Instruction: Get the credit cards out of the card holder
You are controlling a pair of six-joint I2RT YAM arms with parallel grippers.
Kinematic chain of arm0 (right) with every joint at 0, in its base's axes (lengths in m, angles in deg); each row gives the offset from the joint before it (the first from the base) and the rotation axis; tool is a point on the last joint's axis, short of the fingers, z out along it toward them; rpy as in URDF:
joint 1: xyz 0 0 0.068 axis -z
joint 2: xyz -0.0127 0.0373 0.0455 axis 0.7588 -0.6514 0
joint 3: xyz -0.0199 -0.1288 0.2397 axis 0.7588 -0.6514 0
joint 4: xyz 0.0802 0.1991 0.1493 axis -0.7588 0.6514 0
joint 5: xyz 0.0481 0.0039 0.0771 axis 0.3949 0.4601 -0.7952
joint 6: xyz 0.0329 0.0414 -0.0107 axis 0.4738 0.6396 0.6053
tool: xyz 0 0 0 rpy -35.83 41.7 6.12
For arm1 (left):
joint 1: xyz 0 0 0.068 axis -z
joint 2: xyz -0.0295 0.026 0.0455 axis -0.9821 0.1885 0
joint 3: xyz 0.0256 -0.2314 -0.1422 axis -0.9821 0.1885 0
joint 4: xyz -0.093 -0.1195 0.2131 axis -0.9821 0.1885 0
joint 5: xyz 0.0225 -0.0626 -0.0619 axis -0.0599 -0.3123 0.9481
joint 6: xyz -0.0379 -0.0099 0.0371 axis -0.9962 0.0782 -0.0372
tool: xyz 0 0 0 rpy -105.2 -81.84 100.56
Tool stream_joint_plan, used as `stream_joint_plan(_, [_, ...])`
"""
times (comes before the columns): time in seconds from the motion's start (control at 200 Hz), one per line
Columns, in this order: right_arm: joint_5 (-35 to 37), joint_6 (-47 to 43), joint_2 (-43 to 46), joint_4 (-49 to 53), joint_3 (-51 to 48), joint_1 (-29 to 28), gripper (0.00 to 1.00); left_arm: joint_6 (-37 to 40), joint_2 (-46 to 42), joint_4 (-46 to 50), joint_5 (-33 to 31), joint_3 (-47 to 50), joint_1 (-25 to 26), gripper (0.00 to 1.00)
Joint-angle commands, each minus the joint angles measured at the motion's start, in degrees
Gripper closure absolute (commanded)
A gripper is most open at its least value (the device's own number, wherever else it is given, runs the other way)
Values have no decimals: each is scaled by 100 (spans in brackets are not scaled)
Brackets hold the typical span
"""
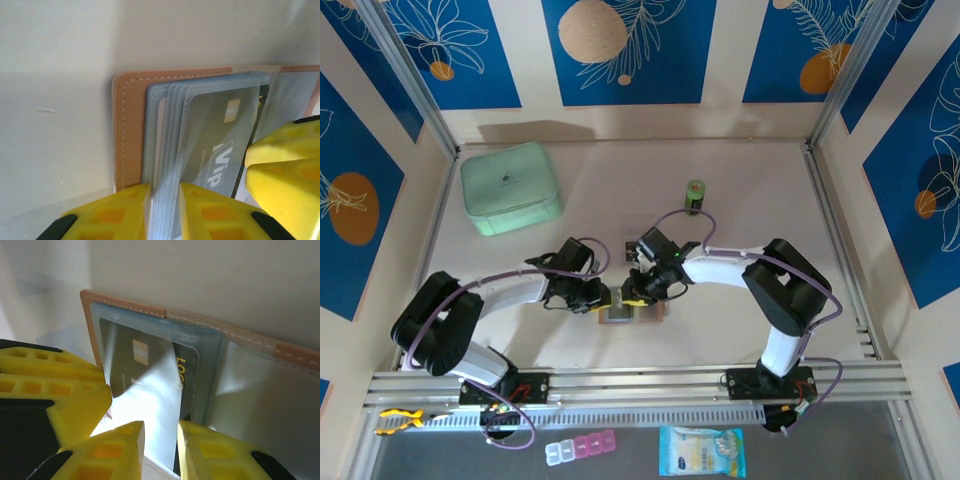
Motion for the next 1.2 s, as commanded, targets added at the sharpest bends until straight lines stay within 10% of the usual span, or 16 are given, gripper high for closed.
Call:
stream_joint_plan(0.0, [28,-1,-101,118,85,-43,75,80,94,260,-46,-66,-21,76])
stream_joint_plan(0.755, [466,-205,495,833,243,-46,76,9,-298,440,-170,-262,-22,77])
stream_joint_plan(1.195, [198,-100,409,443,127,32,76,-124,55,-83,129,-418,147,99])
